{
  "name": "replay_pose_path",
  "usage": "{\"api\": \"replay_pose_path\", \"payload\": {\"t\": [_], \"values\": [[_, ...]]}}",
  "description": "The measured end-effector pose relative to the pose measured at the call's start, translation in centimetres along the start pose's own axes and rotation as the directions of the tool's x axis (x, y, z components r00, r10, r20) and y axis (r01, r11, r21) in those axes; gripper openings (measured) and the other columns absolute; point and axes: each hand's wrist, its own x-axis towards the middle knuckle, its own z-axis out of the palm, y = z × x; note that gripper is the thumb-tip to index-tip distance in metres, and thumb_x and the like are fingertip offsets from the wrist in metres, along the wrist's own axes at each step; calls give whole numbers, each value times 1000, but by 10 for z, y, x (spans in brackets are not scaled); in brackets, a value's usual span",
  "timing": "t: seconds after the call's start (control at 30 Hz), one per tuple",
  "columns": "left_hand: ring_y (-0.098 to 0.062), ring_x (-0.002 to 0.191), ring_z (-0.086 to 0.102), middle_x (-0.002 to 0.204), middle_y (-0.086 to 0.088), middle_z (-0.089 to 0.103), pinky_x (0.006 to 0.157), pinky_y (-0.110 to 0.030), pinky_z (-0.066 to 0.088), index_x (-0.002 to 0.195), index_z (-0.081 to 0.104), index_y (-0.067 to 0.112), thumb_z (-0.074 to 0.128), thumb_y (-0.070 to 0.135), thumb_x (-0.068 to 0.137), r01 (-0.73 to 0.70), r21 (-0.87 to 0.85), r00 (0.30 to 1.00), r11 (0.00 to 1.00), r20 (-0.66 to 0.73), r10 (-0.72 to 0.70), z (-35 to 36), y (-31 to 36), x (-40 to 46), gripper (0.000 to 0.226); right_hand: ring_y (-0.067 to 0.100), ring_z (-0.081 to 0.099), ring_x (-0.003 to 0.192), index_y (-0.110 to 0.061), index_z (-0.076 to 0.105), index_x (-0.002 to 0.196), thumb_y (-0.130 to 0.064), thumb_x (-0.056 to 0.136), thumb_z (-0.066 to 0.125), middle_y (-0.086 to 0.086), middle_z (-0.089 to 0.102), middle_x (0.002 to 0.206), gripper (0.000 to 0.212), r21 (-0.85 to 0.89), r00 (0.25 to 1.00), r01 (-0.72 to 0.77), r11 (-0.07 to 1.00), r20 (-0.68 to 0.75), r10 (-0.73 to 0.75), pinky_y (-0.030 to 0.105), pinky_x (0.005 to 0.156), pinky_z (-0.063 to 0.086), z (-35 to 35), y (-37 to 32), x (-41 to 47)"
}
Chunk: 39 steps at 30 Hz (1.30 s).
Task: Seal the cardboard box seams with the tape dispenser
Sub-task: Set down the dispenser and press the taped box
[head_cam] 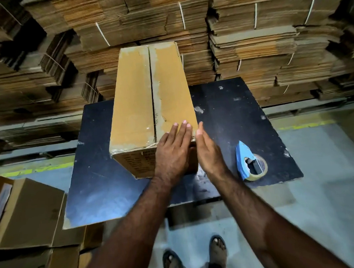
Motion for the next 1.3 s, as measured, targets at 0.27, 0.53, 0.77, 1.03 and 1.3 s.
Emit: {"api": "replay_pose_path", "payload": {"t": [0.27, 0.53, 0.77, 1.03, 1.3], "values": [[-32, 142, 42, 152, -21, 42, 109, -44, 42, 144, 46, -3, 46, 32, 78, -79, -125, 990, 989, 105, 93, -9, -12, -1, 75, 21, 46, 135, -19, 41, 149, -48, 103, 27, 4, 49, 147, 56, 185, 974, -145, 972, -145, 173, 33, 112, 35, 34, -6, 33], [-28, 151, 25, 161, -17, 28, 122, -45, 23, 153, 32, 3, 42, 23, 85, -76, -433, 964, 898, 200, 177, -37, -34, -4, 72, 24, 43, 134, -21, 37, 149, -51, 104, 24, 4, 44, 150, 56, -25, 981, -149, 988, -128, 145, 42, 112, 35, 11, -32, 27], [-33, 149, 21, 162, -15, 24, 120, -51, 19, 148, 38, 10, 47, 43, 97, 450, -224, 888, 864, 214, -407, -64, -120, 14, 61, 29, 40, 137, -10, 27, 154, -35, 101, 48, 11, 40, 152, 62, -398, 995, -29, 917, -100, -12, 35, 110, 33, 13, -50, 43], [-29, 93, 60, 104, -6, 60, 77, -39, 50, 108, 62, 20, 50, 53, 95, 602, -147, 779, 785, 325, -536, -89, -175, -8, 38, 33, 49, 123, -14, 40, 146, -48, 98, 43, 17, 47, 139, 59, -595, 994, -96, 798, -106, 41, 44, 99, 46, 16, -59, 43], [-27, 96, 55, 119, -10, 57, 74, -40, 45, 125, 46, 19, 57, 54, 92, 678, -114, 702, 726, 392, -594, -88, -184, 4, 50, 27, 60, 109, -12, 62, 121, -42, 93, 55, 6, 63, 118, 42, -562, 999, -41, 826, -42, 21, 37, 89, 52, 19, -79, 49]]}}
